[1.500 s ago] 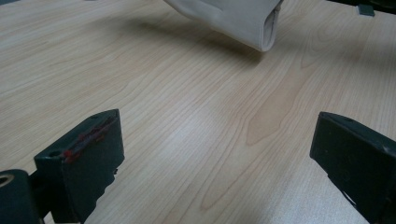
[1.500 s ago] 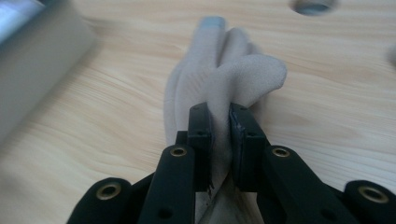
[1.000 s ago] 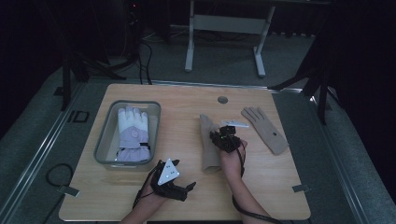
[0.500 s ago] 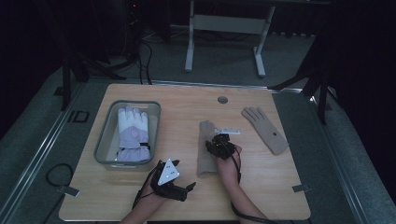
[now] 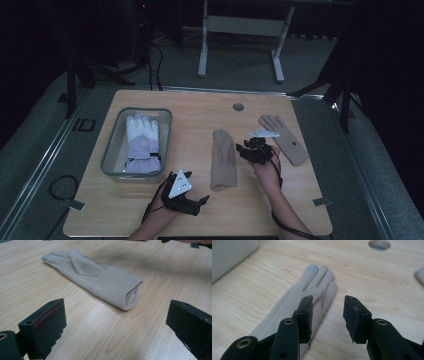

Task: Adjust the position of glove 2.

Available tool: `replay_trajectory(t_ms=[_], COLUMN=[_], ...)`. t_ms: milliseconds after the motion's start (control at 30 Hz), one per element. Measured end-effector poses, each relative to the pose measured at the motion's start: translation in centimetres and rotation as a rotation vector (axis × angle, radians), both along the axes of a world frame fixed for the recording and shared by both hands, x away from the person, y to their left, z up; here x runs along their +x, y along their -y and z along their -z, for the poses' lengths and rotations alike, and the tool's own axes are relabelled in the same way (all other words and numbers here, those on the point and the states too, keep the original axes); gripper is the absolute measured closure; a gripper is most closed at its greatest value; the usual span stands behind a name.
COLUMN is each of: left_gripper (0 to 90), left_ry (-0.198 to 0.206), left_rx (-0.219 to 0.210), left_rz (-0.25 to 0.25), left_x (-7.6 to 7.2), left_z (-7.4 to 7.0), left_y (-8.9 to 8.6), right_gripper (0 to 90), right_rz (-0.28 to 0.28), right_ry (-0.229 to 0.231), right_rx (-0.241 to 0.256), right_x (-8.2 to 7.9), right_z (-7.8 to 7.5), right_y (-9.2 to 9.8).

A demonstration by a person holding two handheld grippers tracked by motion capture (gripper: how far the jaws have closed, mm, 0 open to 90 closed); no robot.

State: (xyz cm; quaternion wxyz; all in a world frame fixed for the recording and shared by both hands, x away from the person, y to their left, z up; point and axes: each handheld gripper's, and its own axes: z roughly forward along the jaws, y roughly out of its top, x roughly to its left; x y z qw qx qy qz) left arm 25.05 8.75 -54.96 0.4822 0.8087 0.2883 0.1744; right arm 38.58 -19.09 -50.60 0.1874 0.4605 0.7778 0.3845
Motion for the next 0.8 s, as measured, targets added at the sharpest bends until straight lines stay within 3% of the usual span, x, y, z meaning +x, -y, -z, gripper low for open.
replay_trajectory(t_ms=[100, 133, 233, 267, 333, 400, 433, 600, 667, 800], left_gripper=[3.0, 3.0, 3.0, 3.0, 3.0, 3.0, 3.0, 3.0, 3.0, 3.0], left_ry=[-0.001, -0.004, -0.006, -0.007, -0.008, -0.004, -0.001, -0.007, -0.009, -0.014], left_rx=[-0.002, -0.004, -0.006, -0.003, -0.006, -0.001, -0.001, 0.005, 0.002, -0.001], left_rz=[0.000, 0.000, 0.004, 0.004, 0.007, 0.008, 0.011, 0.008, 0.010, 0.009], left_x=[0.0, 0.0, 0.1, 0.1, 0.0, 0.0, 0.0, 0.0, 0.1, 0.2], left_z=[-0.1, -0.1, 0.0, 0.1, 0.1, 0.1, 0.0, 0.1, 0.2, 0.2], left_y=[-0.1, -0.1, 0.0, 0.0, 0.1, 0.1, 0.1, 0.2, 0.2, 0.2], right_gripper=[58.9, 58.9, 60.2, 60.3, 60.2, 60.1, 60.1, 59.1, 57.6, 56.5], right_rz=[-0.021, -0.048, -0.040, -0.039, -0.024, 0.024, 0.024, 0.101, 0.126, 0.132], right_ry=[0.017, 0.055, 0.087, 0.116, 0.126, 0.132, 0.132, 0.117, 0.098, 0.073], right_rx=[-0.012, -0.009, -0.014, 0.012, 0.018, 0.026, 0.026, 0.041, 0.022, -0.030], right_x=[0.0, 0.0, 0.1, 0.4, 0.5, 1.3, 1.3, 2.7, 3.8, 4.9], right_z=[-0.3, -0.5, -0.7, -1.0, -1.2, -1.6, -1.6, -1.2, -0.3, 0.9], right_y=[1.1, 2.5, 3.9, 5.4, 6.2, 8.5, 8.5, 12.3, 14.0, 14.9])
